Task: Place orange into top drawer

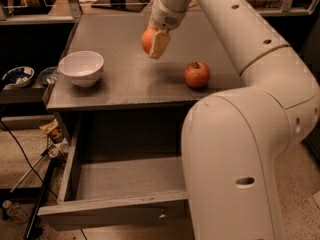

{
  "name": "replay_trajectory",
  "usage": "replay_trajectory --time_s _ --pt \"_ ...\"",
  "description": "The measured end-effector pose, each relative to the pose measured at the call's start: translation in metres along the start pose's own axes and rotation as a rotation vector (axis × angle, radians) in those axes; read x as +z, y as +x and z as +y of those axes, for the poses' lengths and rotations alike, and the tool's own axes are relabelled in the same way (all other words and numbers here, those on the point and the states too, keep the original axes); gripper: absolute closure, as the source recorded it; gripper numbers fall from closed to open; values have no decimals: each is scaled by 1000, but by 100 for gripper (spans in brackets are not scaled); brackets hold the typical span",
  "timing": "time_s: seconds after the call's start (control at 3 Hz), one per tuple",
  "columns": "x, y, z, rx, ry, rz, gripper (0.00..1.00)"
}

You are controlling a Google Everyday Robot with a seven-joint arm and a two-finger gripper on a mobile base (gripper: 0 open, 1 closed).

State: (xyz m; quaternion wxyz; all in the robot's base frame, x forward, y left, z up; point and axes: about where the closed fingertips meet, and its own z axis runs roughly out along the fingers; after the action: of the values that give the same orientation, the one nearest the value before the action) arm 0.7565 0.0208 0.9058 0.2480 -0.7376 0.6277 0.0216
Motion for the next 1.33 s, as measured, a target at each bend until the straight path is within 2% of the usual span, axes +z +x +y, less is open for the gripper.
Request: replay_trajectory --time_s 0.33,0.67,1.0,1.33 --pt "-12 -15 12 -2 2 -12 100" --pt "-21 -27 31 9 -24 -33 100" --pt "-35 -34 52 14 -26 -73 100" --pt "-30 -34 57 13 -36 -72 100"
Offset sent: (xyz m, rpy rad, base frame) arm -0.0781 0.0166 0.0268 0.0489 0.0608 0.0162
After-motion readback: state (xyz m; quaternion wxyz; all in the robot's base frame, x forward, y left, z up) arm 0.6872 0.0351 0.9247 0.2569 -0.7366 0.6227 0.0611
